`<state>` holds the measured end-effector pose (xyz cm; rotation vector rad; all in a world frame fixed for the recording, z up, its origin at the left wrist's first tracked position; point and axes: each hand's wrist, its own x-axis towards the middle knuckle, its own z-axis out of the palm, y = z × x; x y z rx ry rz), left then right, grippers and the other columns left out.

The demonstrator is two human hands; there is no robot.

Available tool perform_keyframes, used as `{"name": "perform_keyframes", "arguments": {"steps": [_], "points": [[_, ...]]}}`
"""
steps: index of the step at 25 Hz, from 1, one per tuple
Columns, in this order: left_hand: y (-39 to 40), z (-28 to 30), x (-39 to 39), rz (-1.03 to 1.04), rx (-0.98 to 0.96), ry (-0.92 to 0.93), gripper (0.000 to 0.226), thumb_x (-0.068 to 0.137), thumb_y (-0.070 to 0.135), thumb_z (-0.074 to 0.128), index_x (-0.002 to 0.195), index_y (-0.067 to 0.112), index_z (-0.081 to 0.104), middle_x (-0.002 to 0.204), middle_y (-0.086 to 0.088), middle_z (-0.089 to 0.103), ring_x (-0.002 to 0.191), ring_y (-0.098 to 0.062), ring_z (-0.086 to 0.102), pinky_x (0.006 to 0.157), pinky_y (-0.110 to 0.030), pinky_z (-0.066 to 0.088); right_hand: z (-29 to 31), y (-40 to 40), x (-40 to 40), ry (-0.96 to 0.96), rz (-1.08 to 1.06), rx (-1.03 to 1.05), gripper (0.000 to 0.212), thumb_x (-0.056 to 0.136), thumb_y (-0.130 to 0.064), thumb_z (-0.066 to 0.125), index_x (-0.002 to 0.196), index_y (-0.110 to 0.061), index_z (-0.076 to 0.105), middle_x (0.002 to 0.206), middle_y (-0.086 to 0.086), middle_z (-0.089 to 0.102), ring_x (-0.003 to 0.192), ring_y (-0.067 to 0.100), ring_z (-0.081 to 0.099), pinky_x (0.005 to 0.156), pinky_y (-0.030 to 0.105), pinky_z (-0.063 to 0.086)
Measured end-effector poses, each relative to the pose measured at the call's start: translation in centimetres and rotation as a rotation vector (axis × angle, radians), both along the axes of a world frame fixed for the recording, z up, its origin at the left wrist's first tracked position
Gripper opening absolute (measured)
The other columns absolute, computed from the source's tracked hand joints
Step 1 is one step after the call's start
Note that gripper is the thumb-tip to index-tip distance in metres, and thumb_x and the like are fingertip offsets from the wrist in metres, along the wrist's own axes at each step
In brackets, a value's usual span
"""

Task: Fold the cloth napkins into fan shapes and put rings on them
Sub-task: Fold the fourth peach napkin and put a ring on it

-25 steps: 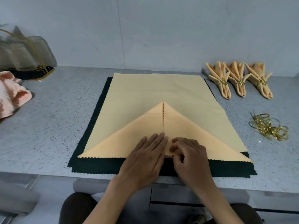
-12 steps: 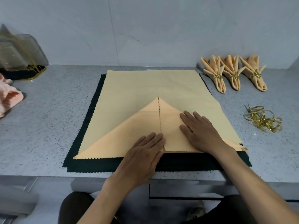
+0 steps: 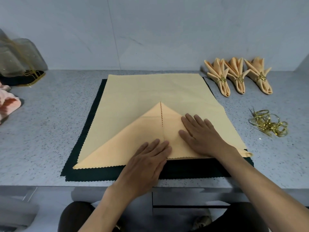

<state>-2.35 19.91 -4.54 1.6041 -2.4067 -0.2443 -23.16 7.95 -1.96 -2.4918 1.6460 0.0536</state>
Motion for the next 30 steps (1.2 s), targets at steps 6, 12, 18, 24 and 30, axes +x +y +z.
{"name": "perform_keyframes", "arguments": {"steps": [6, 12, 18, 24, 30], "points": [[0.4, -0.4, 0.0, 0.0, -0.073, -0.034, 0.048, 0.106, 0.038, 0.019, 0.152, 0.031, 0.031, 0.16, 0.014, 0.021, 0.15, -0.011, 0.014, 0.122, -0.035, 0.013, -0.5, -4.5, 9.4, -0.114, 0.022, -0.022, 0.061, 0.104, -0.046, 0.016, 0.158, -0.018, 0.006, 0.166, -0.001, -0.002, 0.152, 0.02, -0.004, 0.122, 0.043, -0.001], [-0.3, -0.9, 0.3, 0.007, -0.156, -0.092, 0.045, 0.103, 0.033, 0.032, 0.146, 0.026, 0.044, 0.155, 0.008, 0.036, 0.144, -0.015, 0.033, 0.116, -0.038, 0.03, -1.2, -7.2, 11.5, -0.134, 0.036, -0.047, 0.062, 0.104, -0.049, 0.016, 0.158, -0.018, 0.009, 0.166, -0.002, 0.0, 0.152, 0.019, -0.003, 0.122, 0.044, -0.001], [-0.6, -1.3, 0.2, 0.003, -0.134, -0.014, 0.051, 0.104, 0.041, 0.02, 0.149, 0.029, 0.04, 0.156, 0.012, 0.032, 0.146, -0.013, 0.025, 0.119, -0.035, 0.02, 1.6, -3.3, 0.5, -0.353, -0.077, -0.066, 0.039, 0.1, -0.039, 0.044, 0.131, -0.018, 0.055, 0.138, 0.004, 0.054, 0.129, 0.027, 0.046, 0.105, 0.043, 0.037], [-1.8, -0.8, 0.5, -0.042, -0.211, -0.066, 0.047, 0.099, 0.039, 0.033, 0.133, 0.023, 0.06, 0.14, 0.006, 0.056, 0.127, -0.022, 0.056, 0.097, -0.045, 0.052, 4.5, 2.1, -12.1, -0.482, -0.194, 0.358, 0.02, 0.086, -0.046, 0.07, 0.082, -0.028, 0.063, 0.068, -0.011, 0.057, 0.063, 0.01, 0.053, 0.061, 0.025, 0.043], [-1.0, -0.1, -0.1, -0.033, -0.071, 0.021, 0.051, 0.1, 0.042, 0.028, 0.141, 0.025, 0.052, 0.15, 0.008, 0.045, 0.14, -0.018, 0.04, 0.114, -0.04, 0.036, 4.4, 2.7, -5.7, -0.554, -0.08, -0.164, 0.002, 0.091, -0.027, 0.065, 0.09, -0.029, 0.065, 0.084, -0.016, 0.065, 0.074, 0.007, 0.058, 0.067, 0.026, 0.044]]}}
